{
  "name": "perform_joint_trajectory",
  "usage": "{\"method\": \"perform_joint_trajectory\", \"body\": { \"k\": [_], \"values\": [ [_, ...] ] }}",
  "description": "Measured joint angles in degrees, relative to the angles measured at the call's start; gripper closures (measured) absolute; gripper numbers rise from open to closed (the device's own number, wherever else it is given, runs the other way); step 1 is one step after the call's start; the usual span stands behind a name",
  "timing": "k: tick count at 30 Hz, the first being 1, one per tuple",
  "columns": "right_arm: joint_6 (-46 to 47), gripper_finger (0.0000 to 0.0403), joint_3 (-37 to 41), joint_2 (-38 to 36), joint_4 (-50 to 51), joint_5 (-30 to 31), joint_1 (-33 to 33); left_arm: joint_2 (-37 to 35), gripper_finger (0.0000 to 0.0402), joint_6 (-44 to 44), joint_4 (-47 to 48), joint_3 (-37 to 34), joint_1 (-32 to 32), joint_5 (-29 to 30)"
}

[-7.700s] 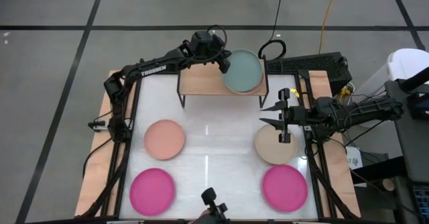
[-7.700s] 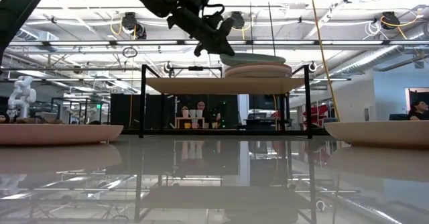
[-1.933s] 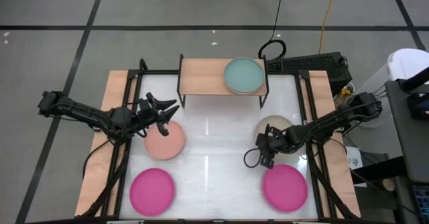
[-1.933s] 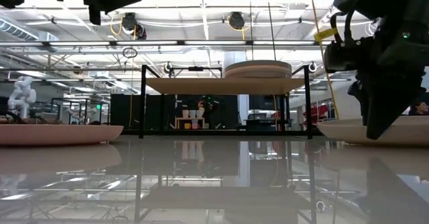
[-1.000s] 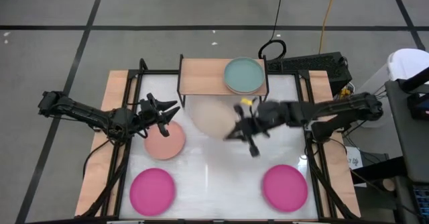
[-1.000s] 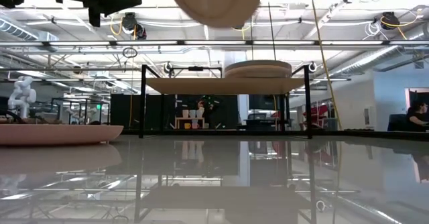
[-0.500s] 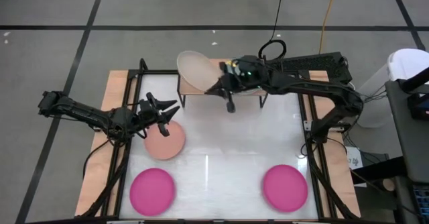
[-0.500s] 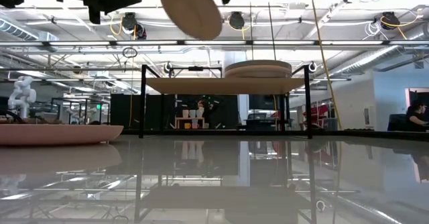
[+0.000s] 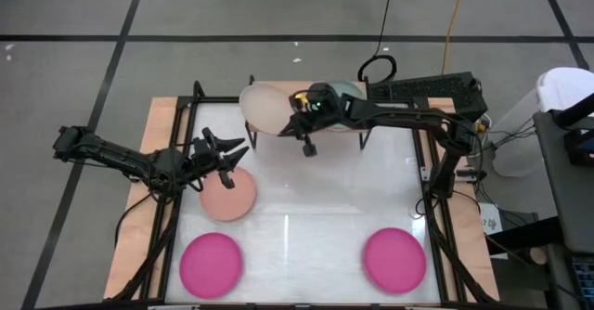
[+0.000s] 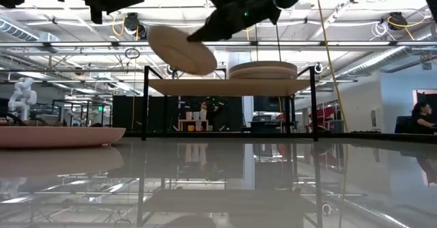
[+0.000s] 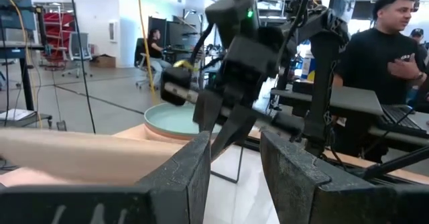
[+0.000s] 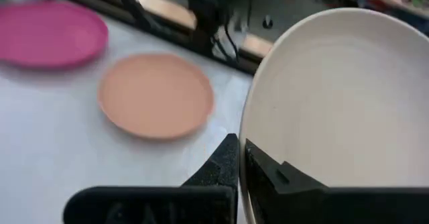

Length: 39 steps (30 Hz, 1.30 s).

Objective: Place and stack plates onto a shelf
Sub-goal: Put the gray plate on the shelf

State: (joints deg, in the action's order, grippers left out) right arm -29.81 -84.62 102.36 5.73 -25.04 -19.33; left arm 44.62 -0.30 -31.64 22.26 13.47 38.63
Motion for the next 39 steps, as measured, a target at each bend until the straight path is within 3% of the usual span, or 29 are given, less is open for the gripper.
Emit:
{"method": "perform_joint_trajectory", "body": {
  "k": [13,39],
  "values": [
    [-4.01,0.0403,0.02,0.75,6.56,8.77,-0.24,0.0,0.0266,-0.2,0.0,0.0,0.0,0.02],
    [-2.39,0.0393,0.04,0.73,2.97,10.27,-2.41,0.0,0.0266,0.13,-1.07,0.0,0.0,0.05]
  ]
}}
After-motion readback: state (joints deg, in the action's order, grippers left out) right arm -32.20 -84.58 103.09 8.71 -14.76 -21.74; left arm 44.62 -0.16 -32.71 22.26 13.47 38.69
